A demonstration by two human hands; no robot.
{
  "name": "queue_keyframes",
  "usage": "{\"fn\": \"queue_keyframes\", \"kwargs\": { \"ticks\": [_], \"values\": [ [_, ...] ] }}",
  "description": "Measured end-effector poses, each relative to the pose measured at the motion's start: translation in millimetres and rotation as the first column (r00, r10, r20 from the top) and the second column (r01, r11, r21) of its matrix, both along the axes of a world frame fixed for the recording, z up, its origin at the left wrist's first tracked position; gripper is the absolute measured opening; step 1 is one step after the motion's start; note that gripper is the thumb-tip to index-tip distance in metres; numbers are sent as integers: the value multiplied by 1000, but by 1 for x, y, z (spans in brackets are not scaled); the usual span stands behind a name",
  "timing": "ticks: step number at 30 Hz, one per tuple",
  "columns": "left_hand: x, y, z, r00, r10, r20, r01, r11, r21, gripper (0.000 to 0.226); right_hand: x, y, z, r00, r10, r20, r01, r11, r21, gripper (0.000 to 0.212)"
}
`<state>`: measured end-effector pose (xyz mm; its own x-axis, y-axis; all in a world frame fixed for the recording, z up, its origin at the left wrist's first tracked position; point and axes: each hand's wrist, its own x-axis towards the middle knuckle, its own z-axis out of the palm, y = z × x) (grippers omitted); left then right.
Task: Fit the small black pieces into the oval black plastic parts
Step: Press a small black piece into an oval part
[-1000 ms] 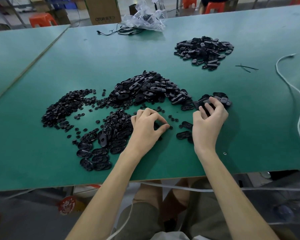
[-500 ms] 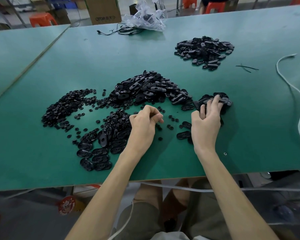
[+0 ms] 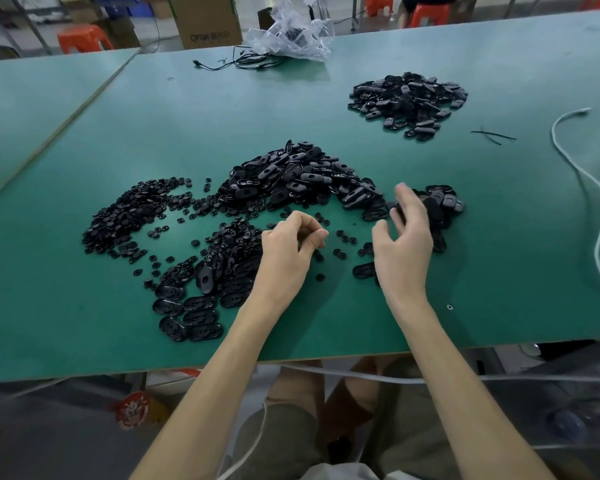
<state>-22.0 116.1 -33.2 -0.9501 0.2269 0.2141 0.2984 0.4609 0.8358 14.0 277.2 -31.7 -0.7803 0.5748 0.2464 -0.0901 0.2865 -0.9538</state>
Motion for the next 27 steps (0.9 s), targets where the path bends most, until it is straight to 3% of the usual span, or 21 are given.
{"fn": "queue_keyframes", "kwargs": {
  "ticks": [4,7,12,16,20,27],
  "values": [
    [-1,-1,0,998,-11,-59,9,1000,-30,5,-4,-4,-4,975,76,208,-144,933,331,50],
    [-1,-2,-1,994,-28,-108,26,999,-24,10,-5,-8,-6,951,72,301,-205,873,442,47],
    [-3,-2,-2,994,-30,-102,29,1000,-9,15,-4,-8,-6,967,9,256,-134,870,475,31],
    [-3,-1,-2,995,-16,-94,17,1000,7,14,-3,-6,-4,980,-47,193,-47,889,456,34],
    [-2,-1,-1,995,-22,-99,24,1000,16,15,-4,-5,-7,964,-28,265,-109,866,487,31],
    [-1,0,-2,995,-8,-103,12,999,41,6,-2,-7,-8,971,-33,237,-96,854,512,21]
  ]
}}
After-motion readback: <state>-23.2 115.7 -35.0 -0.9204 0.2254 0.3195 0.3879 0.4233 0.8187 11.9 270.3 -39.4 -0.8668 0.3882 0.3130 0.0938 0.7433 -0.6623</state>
